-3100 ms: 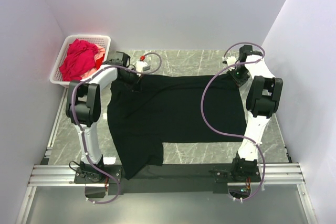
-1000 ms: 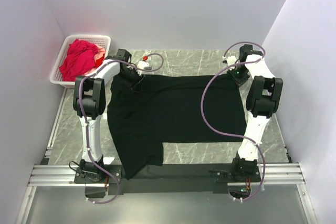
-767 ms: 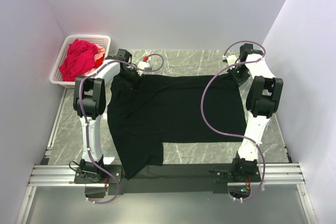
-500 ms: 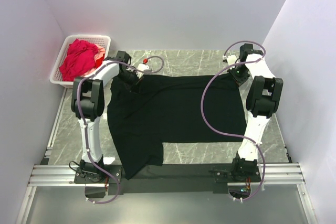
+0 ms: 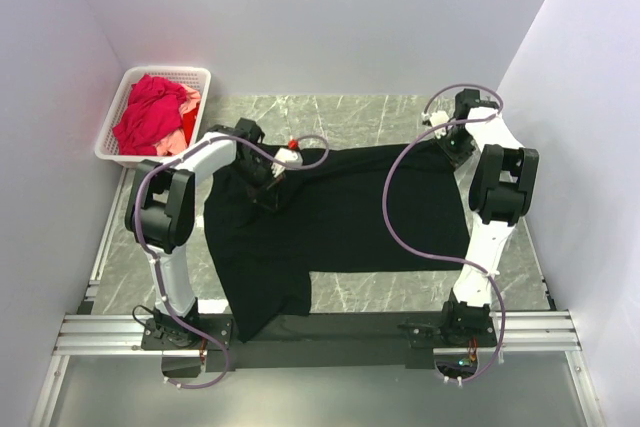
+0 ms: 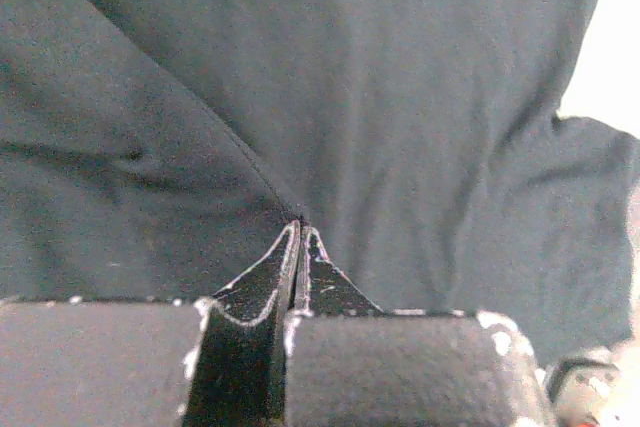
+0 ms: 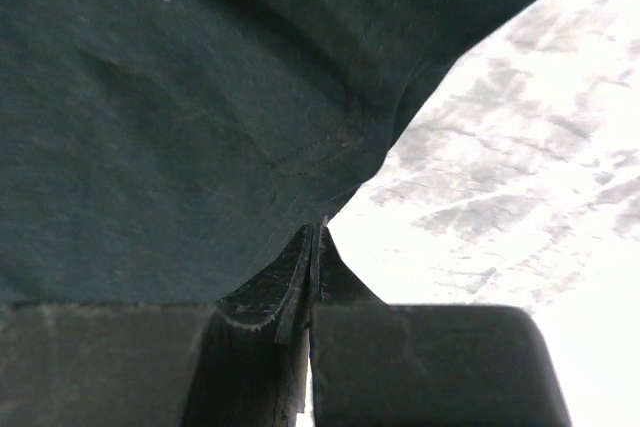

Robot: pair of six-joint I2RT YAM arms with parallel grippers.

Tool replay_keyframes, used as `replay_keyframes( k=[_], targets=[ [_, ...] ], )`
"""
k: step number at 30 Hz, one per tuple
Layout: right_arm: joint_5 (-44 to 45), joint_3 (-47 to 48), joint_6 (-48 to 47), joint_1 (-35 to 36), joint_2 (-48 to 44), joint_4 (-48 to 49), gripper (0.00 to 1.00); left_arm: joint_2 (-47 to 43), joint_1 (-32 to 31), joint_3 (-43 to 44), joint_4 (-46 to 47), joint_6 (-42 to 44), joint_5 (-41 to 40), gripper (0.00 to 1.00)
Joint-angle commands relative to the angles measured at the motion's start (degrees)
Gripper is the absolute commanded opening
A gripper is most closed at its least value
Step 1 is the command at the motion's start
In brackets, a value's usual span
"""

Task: Fold and stack the t-shirts
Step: Fold the tshirt

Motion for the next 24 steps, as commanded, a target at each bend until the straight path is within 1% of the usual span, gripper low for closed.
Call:
replay_keyframes(
  k=[1, 2, 6, 8, 12, 14, 15, 16, 18, 19, 22, 24],
  targets=[
    [1.3, -3.4, -3.7, -0.5, -5.3, 2.3, 0.0, 0.2, 0.3, -2.5, -3.0, 3.7, 0.7, 0.01],
    [1.6, -5.7, -4.3, -0.8, -6.5, 4.0, 0.0, 0.2, 0.4, -2.9, -3.2, 4.1, 0.3, 0.01],
    [2.9, -9.6, -6.6, -1.1, -8.2, 7.3, 0.0, 0.0, 0.5, -4.0, -4.3, 5.5, -0.6, 0.01],
    [3.8, -10.4, -6.8, -1.1, -8.2, 8.6, 0.0, -0.6, 0.9, -4.0, -4.2, 5.8, -0.7, 0.01],
    [2.4, -8.4, -5.3, -1.5, -7.5, 7.9, 0.0, -1.8, 1.2, -3.5, -1.0, 2.4, -2.2, 0.01],
    [-0.1, -5.9, -3.3, -1.5, -6.9, 6.2, 0.07, -1.0, 1.2, -2.2, -0.5, 1.2, -2.2, 0.02],
    [-3.0, -2.9, -1.8, -1.5, -6.8, 4.2, 0.09, -0.6, 1.3, -1.6, -0.2, 0.5, -2.1, 0.02],
    [-4.2, -1.5, -1.0, -1.4, -6.5, 3.3, 0.16, 0.1, 1.3, -0.9, -0.1, 0.1, -2.0, 0.03],
    [-6.7, 1.6, 0.3, -1.1, -5.9, 1.9, 0.26, 0.7, 1.3, -0.3, 0.2, -0.3, -1.5, 0.04],
    [-6.9, 2.0, 1.0, -0.6, -5.8, 1.8, 0.34, 1.1, 1.3, 0.4, 0.1, -0.5, -1.3, 0.04],
    [-6.3, 2.2, 1.5, 0.2, -5.5, 3.0, 0.36, 1.7, 1.2, 1.6, -0.5, -0.6, -0.8, 0.04],
    [-6.1, 2.4, 1.2, 0.9, -4.6, 2.8, 0.36, 2.0, 1.2, 2.1, -0.7, -0.7, -0.9, 0.04]
  ],
)
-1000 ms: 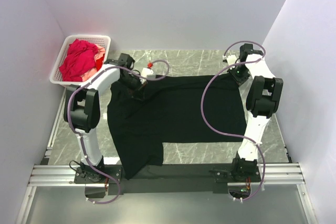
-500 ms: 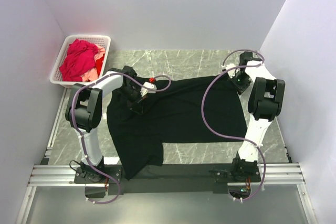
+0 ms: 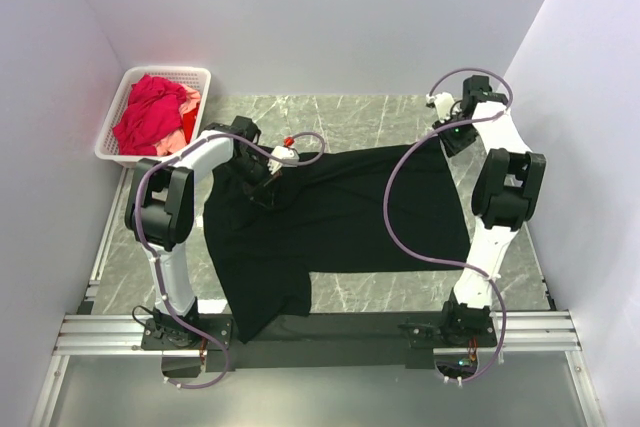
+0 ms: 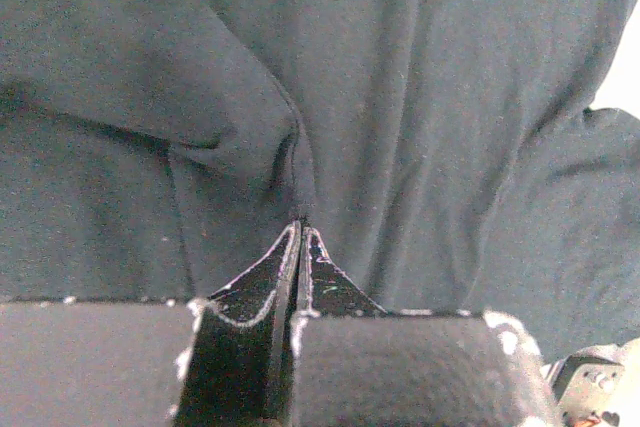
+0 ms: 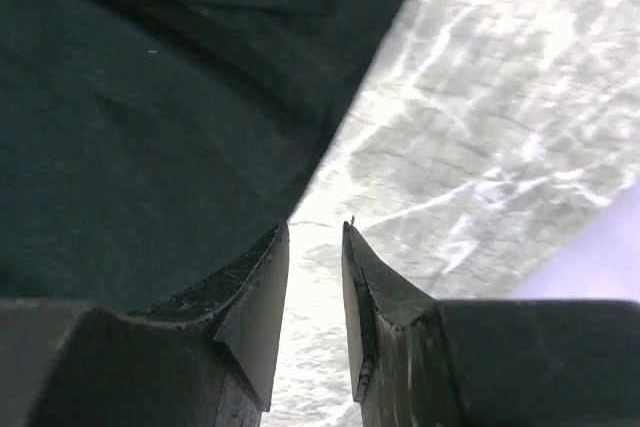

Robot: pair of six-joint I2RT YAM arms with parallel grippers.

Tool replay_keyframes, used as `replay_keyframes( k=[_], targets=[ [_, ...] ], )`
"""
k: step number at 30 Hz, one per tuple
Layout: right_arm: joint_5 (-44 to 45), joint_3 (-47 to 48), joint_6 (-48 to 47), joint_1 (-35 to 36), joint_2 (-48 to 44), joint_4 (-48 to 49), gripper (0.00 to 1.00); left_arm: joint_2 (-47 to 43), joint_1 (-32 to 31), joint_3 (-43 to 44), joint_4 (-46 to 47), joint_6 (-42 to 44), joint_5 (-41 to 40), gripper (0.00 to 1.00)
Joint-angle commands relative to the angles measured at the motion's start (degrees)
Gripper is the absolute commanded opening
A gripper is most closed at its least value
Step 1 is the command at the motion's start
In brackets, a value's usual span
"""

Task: Fold and stack the t-shirts
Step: Fold the tshirt

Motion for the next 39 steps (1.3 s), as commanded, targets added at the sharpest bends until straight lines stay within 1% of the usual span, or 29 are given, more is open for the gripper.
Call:
replay_keyframes(
  k=[1, 6, 7, 8, 18, 21, 23, 24, 26, 27, 28, 33, 35, 36, 37, 38, 39],
  targets=[
    [-1.6, 1.5, 1.0, 1.5, -0.1, -1.6, 0.36, 0.9, 0.2, 2.7, 0.1, -0.5, 1.2, 0.05],
    [-0.2, 0.7, 0.8, 3.7, 1.2, -0.5, 0.37, 1.6, 0.1, 4.2, -0.5, -0.8, 1.2, 0.08],
    [0.6, 0.6, 0.7, 4.0, 1.4, 0.0, 0.41, 1.8, 0.1, 4.3, -0.5, -0.8, 1.2, 0.08],
    [0.9, 0.5, 0.8, 4.2, 1.8, 0.5, 0.42, 1.8, 0.1, 4.4, -0.4, -0.9, 1.4, 0.08],
    [3.5, 1.9, -0.1, 5.9, 5.0, -0.1, 0.42, 2.5, 0.1, 5.9, -0.7, -1.3, 1.1, 0.11],
    [4.0, 1.4, -0.6, 6.1, 5.0, -0.1, 0.41, 2.8, 0.1, 6.2, -0.7, -1.5, 1.4, 0.13],
    [4.3, 1.0, -1.1, 6.0, 5.0, -0.2, 0.35, 2.8, 0.1, 6.4, -0.5, -1.6, 1.5, 0.13],
    [4.4, 1.0, -1.4, 6.0, 5.0, -0.3, 0.24, 2.9, 0.1, 6.6, -0.7, -1.5, 1.5, 0.12],
    [4.4, 0.9, -1.7, 5.9, 4.7, -0.9, 0.1, 3.0, 0.1, 6.7, -0.7, -1.5, 1.4, 0.1],
    [4.4, 0.7, -1.8, 5.9, 4.4, -0.8, 0.0, 2.9, 0.1, 6.7, -0.8, -1.5, 1.2, 0.09],
    [4.2, 0.6, -1.9, 5.9, 3.7, -0.9, 0.0, 2.6, 0.1, 6.7, -0.5, -1.5, 1.2, 0.08],
    [3.1, -2.2, -3.2, 5.3, 0.1, -0.3, 0.0, 2.2, 0.2, 6.5, -0.2, -1.7, 1.4, 0.05],
    [3.6, -3.5, -2.7, 5.2, -1.6, 1.3, 0.0, 1.9, 0.1, 6.7, -0.5, -1.4, 1.5, 0.05],
    [3.4, -3.5, -2.4, 5.0, -2.1, 1.5, 0.03, 1.9, 0.1, 6.8, -0.6, -1.4, 1.5, 0.04],
    [3.3, -3.0, -2.1, 5.0, -2.2, 1.9, 0.08, 2.2, 0.1, 6.9, -0.8, -1.4, 1.5, 0.04],
    [3.4, -1.7, -1.5, 5.0, -1.6, 2.1, 0.27, 2.3, 0.1, 7.1, -0.8, -1.4, 1.5, 0.04],
    [3.2, -1.7, -1.1, 5.0, -1.6, 1.9, 0.35, 2.3, 0.1, 7.1, -0.9, -1.2, 1.5, 0.04]
  ],
)
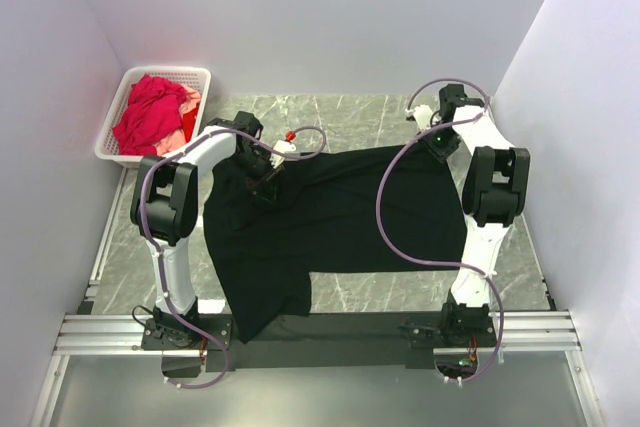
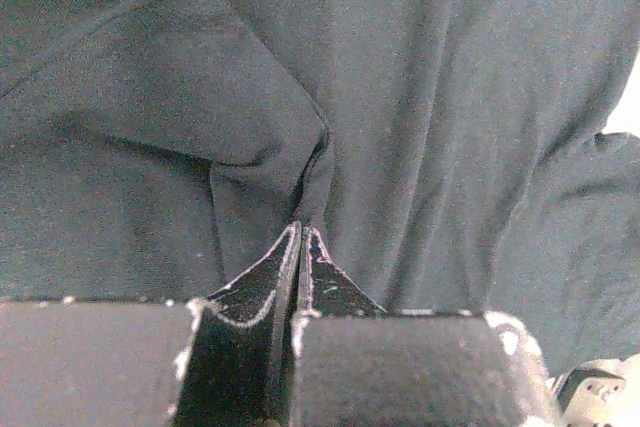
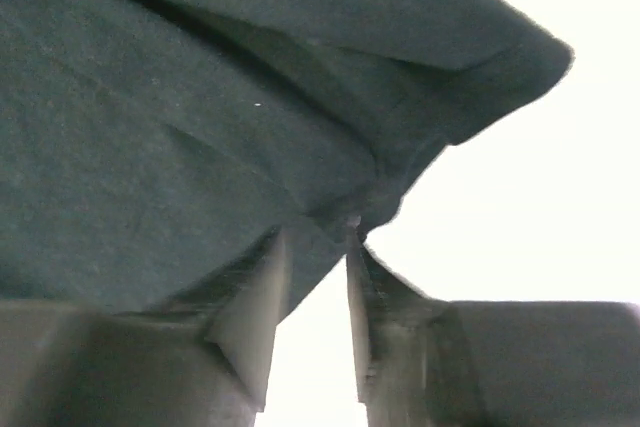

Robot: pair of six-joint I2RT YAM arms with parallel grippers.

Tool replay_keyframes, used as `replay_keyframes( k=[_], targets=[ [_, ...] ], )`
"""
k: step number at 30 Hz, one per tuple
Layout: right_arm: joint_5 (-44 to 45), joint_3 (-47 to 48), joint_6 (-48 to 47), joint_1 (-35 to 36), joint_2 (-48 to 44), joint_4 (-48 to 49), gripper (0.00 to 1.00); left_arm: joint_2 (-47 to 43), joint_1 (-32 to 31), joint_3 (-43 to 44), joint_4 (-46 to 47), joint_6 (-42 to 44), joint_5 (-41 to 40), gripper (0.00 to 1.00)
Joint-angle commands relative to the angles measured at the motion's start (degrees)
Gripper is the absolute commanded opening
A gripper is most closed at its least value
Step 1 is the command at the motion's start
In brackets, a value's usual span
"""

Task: Fold and stack the t-shirts
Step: Fold the tshirt

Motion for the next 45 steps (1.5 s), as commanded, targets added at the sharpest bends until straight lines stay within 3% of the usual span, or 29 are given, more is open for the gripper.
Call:
replay_keyframes(
  k=[1, 2, 5, 11, 19, 21, 23, 26, 36, 45],
  targets=[
    [-0.7, 3.6, 1.0, -0.4, -2.6, 1.6, 0.41, -0.8, 0.1, 2.5, -0.7, 0.5, 1.5, 0.04],
    [-0.8, 4.6, 1.4, -0.5, -1.9, 0.6, 0.49, -1.0, 0.1, 2.5, -0.7, 0.6, 1.5, 0.04],
    [-0.8, 8.6, 1.7, -0.6, 1.6, -1.5, 0.51, -1.1, 0.1, 2.5, -0.7, 0.7, 1.3, 0.05],
    [-1.0, 12.4, 0.7, -0.4, 6.1, -5.1, 0.5, -0.8, 0.1, 2.5, -0.8, 0.9, 1.2, 0.05],
    [-1.5, 10.5, -0.7, -0.5, 6.0, -7.1, 0.46, 0.2, 0.1, 4.0, -1.1, 0.5, 1.1, 0.06],
    [-1.6, 10.5, -0.9, -0.5, 6.0, -7.4, 0.39, 0.2, 0.1, 4.1, -1.1, 0.5, 1.0, 0.05],
    [-1.6, 10.6, -1.0, -0.5, 6.0, -7.7, 0.19, 0.0, 0.1, 3.9, -0.9, 0.3, 0.8, 0.05],
    [-1.4, 9.9, -1.9, -0.7, 5.0, -7.6, 0.0, -0.7, 0.1, 3.7, -1.0, 0.3, 0.8, 0.04],
    [1.6, -11.3, -7.4, -0.9, -8.8, 6.8, 0.0, -4.5, 0.1, -1.5, -0.9, 2.5, -1.2, 0.01],
    [6.0, -21.2, -11.4, -1.3, -12.8, 16.1, 0.0, -3.7, 0.1, -4.1, 1.5, 2.5, -2.2, 0.01]
  ],
)
